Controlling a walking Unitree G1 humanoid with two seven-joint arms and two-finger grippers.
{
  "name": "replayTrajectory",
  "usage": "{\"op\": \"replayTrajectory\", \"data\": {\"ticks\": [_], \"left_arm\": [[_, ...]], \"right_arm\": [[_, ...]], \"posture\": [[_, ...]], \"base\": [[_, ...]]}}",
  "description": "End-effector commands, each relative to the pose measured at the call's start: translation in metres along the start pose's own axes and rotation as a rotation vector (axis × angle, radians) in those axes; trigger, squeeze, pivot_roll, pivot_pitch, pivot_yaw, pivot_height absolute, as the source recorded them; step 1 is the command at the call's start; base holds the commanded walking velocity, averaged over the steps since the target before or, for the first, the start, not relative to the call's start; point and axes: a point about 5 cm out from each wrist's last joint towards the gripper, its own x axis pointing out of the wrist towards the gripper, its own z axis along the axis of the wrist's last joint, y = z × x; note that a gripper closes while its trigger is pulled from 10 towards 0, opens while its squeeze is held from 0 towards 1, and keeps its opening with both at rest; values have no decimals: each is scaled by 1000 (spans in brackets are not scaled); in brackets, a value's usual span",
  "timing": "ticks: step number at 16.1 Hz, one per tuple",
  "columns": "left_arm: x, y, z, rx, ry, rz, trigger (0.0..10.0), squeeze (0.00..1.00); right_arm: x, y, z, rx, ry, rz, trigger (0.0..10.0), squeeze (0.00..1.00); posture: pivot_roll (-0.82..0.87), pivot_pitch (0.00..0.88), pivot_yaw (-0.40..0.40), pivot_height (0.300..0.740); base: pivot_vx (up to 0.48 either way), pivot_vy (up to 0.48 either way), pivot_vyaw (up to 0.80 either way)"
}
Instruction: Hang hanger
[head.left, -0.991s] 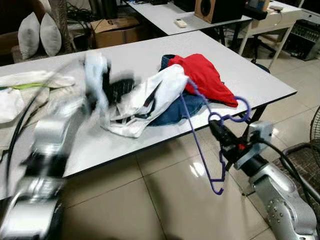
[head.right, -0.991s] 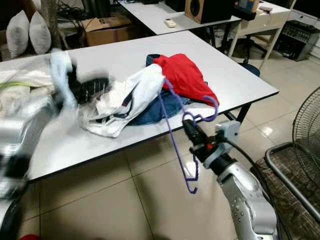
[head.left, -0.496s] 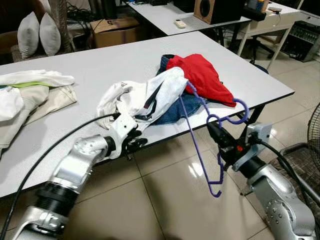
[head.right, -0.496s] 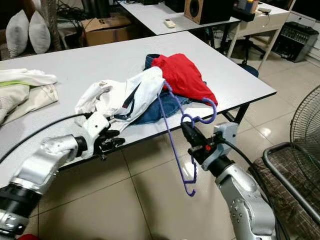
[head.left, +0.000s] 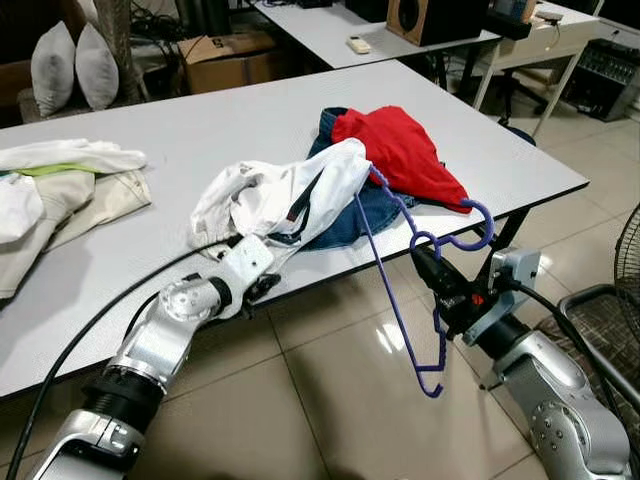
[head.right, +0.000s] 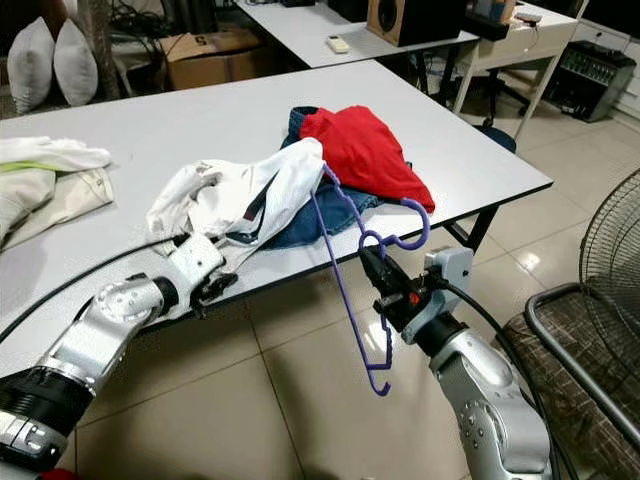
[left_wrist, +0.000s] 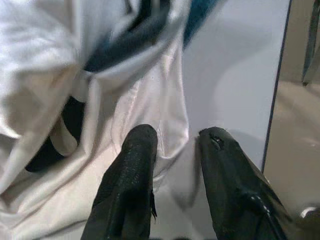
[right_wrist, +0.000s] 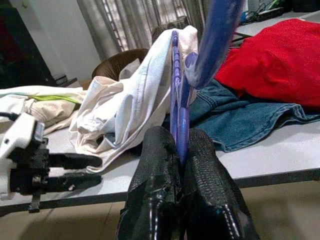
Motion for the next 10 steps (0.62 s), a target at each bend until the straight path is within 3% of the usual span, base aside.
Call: {"op": "replayTrajectory", "data": {"ticks": [1,3,5,6,7,10], "left_arm": [[1,2,-3,38,19,20,10000,0],[2,4,-6,64,27,49,10000,0],[3,6,-9,108,50,64,4706,0],[4,7,-11,119,59,77,3059,0],[6,8,-12,130,66,86,0,0],[6,10,-14,127,62,83,0,0]], "right_arm": [[0,4,5,-10,-17,20,10000,0],[-2,4,5,-11,-18,23,10000,0],[-2,4,5,-12,-18,25,10000,0],[-2,5,5,-11,-19,26,10000,0],[-1,5,5,-11,-21,27,10000,0],[-1,5,6,-12,-21,29,10000,0]], "posture": [[-221,0,30,740],[-221,0,30,740],[-222,0,31,740],[-223,0,31,740],[-225,0,33,740],[-227,0,35,740]], "base": [[0,0,0],[0,0,0],[0,0,0],[0,0,0],[0,0,0],[0,0,0]]}}
